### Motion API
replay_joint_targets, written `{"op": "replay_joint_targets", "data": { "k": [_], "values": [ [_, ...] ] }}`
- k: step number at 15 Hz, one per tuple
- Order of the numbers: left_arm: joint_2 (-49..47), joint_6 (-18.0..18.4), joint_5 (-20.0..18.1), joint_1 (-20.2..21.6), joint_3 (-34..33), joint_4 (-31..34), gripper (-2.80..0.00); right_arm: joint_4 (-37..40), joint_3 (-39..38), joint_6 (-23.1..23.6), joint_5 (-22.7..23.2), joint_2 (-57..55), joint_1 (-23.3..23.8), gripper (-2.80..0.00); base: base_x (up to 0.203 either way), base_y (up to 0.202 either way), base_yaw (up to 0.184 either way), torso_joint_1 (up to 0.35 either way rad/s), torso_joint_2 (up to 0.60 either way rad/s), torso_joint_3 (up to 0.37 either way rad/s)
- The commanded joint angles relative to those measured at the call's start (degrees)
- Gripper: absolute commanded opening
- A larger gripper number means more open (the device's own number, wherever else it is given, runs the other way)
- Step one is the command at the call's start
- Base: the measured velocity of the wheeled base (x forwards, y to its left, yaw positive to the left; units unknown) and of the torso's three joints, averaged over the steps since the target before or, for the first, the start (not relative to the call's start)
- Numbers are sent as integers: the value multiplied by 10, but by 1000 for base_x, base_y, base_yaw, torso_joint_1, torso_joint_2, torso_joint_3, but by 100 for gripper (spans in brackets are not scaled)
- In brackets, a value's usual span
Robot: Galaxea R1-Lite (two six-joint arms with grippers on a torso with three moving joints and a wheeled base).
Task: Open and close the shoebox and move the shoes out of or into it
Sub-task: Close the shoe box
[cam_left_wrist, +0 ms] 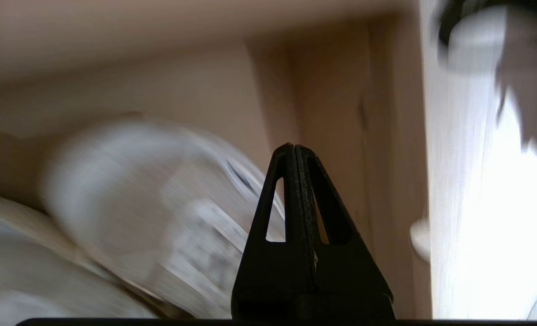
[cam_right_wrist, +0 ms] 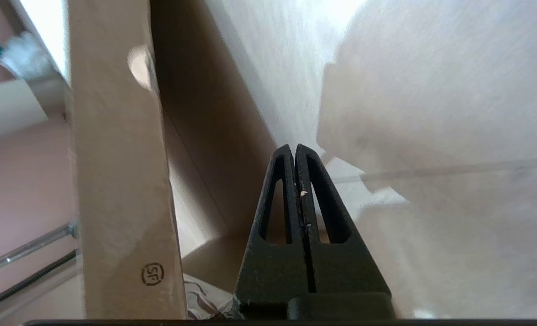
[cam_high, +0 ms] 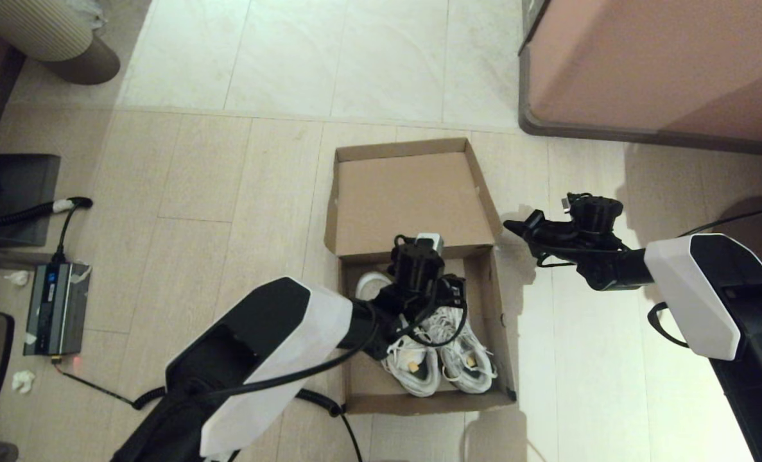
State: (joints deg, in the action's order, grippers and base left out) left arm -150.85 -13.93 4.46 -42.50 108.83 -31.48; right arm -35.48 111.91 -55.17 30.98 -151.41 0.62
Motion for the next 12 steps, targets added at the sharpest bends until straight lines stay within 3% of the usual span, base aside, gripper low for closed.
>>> {"op": "replay_joint_targets", "data": {
  "k": [1,6,8,12],
  "values": [
    [51,-7,1,32,0,-3,-280,4,1,-3,0,0,-4,-280,0,0,0,0,0,0],
    [112,-24,-2,191,3,-14,-280,7,2,-7,18,-4,-14,-280,0,0,0,0,0,0],
    [104,-49,-12,248,3,-42,-280,7,2,-7,18,-5,-22,-280,0,0,0,0,0,0],
    [47,-89,-51,300,7,-78,-280,7,3,-7,19,-6,-36,-280,0,0,0,0,0,0]
  ]
}}
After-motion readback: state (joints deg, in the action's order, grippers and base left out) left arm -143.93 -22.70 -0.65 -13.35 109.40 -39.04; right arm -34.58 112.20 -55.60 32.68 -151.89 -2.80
